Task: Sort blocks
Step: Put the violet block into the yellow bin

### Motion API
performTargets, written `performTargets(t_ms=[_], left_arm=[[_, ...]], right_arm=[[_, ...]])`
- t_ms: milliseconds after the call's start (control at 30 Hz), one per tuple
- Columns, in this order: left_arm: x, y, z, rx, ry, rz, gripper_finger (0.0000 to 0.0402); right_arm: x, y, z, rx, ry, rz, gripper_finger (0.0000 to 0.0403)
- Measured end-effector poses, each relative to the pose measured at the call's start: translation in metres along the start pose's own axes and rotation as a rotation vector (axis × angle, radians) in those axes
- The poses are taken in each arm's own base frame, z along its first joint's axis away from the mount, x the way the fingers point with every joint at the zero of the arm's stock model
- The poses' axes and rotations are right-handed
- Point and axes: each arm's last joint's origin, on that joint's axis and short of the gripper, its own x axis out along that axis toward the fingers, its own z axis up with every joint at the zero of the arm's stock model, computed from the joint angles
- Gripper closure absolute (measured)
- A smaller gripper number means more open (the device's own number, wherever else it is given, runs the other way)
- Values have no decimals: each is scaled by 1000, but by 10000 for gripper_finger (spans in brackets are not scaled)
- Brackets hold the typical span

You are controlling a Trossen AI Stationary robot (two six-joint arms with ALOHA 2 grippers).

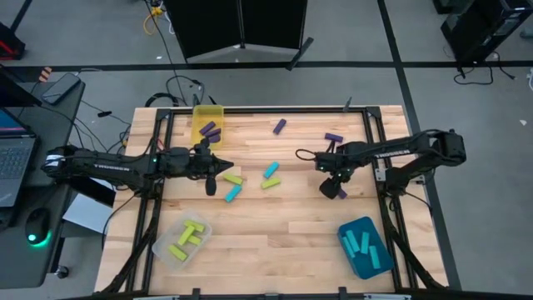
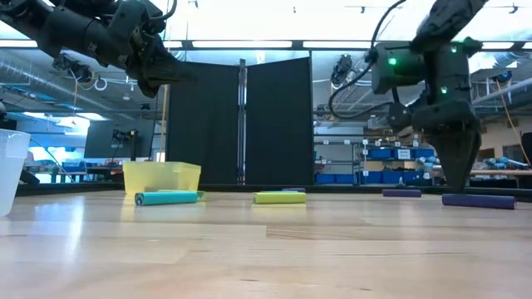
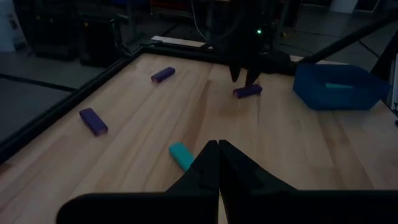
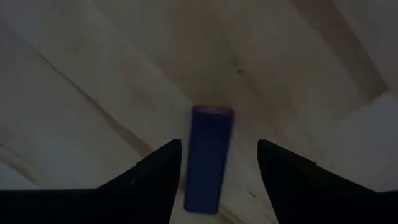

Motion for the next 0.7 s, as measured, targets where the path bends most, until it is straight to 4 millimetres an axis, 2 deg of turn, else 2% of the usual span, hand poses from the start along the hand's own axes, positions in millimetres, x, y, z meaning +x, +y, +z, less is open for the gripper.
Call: performTargets(t_ms=[300, 500, 700], left_arm=[[0, 0, 0, -1, -1, 1, 394], [0, 0, 1, -6, -8, 0, 394], [8, -1, -1, -7, -10, 0, 394]], right_arm=[[19, -3, -5, 10, -45, 13, 183], [25, -4, -6, 10, -67, 19, 196], [25, -5, -6, -5, -71, 11, 252]])
